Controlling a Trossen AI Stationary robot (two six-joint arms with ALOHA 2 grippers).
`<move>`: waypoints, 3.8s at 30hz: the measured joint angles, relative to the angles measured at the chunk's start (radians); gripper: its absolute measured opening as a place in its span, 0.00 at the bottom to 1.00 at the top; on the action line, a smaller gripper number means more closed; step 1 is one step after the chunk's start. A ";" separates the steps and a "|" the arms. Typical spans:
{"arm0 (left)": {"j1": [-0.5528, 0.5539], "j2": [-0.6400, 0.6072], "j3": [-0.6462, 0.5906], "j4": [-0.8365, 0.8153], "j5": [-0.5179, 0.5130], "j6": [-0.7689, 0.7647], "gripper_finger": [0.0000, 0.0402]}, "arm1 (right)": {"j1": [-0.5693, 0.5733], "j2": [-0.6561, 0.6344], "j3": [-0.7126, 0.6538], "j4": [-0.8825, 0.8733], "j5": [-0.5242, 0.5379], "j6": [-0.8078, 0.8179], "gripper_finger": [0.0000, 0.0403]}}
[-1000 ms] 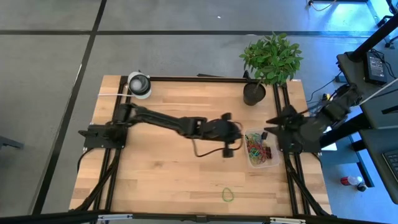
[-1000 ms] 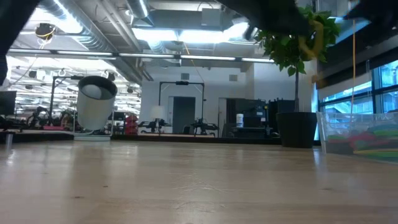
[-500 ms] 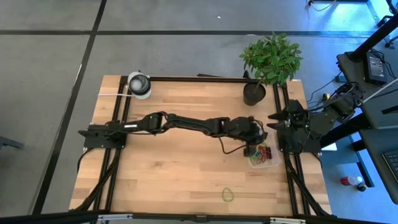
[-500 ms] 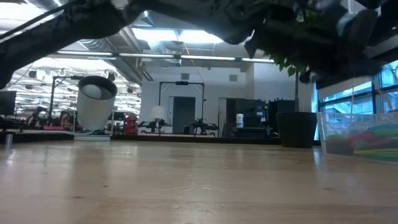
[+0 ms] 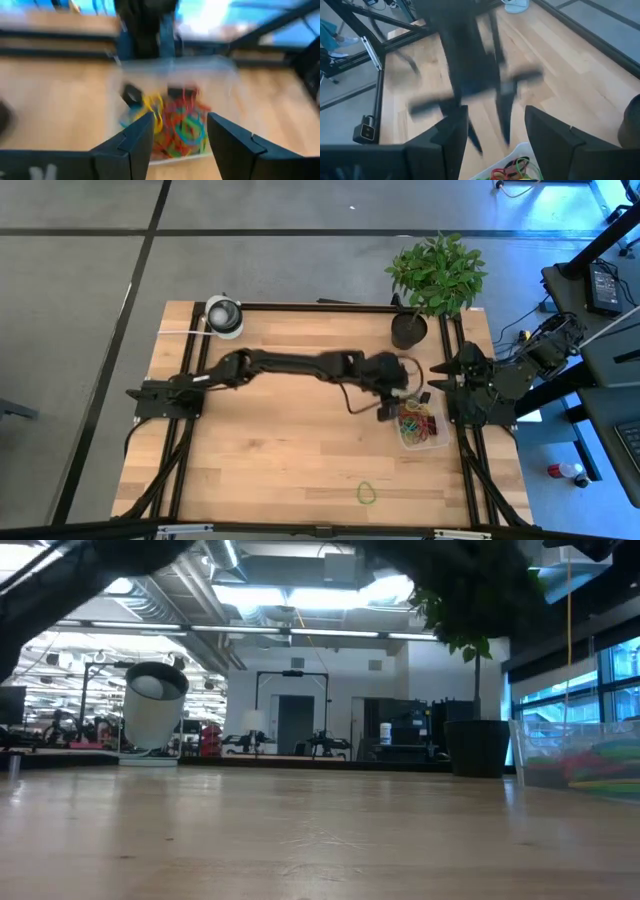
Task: Pick and place rubber bands into bin
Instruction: Put the green rubber band into the transparent bin
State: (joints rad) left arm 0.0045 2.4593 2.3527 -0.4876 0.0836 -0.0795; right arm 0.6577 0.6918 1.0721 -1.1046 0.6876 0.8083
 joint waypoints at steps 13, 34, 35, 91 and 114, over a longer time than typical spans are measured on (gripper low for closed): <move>0.013 -0.434 -0.513 0.005 -0.091 0.139 0.02 | 0.000 0.016 0.000 0.000 0.000 0.109 0.49; -0.031 -1.490 -2.116 1.119 -0.190 -0.111 0.00 | 0.000 0.178 -0.002 0.000 0.001 0.075 0.49; -0.028 -1.537 -2.146 1.113 -0.199 -0.110 0.00 | 0.000 0.182 -0.002 0.001 0.000 0.073 0.49; 0.019 -2.459 -2.345 0.505 -0.118 0.093 0.01 | 0.000 0.242 -0.001 0.003 0.000 0.125 0.49; 0.019 -2.459 -2.345 0.506 -0.118 0.093 0.01 | 0.000 0.541 0.000 0.406 -0.130 -0.473 0.49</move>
State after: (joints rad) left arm 0.0235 -0.0002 0.0082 0.0181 -0.0341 0.0135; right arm 0.6579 1.2326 1.0721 -0.6981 0.5578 0.3352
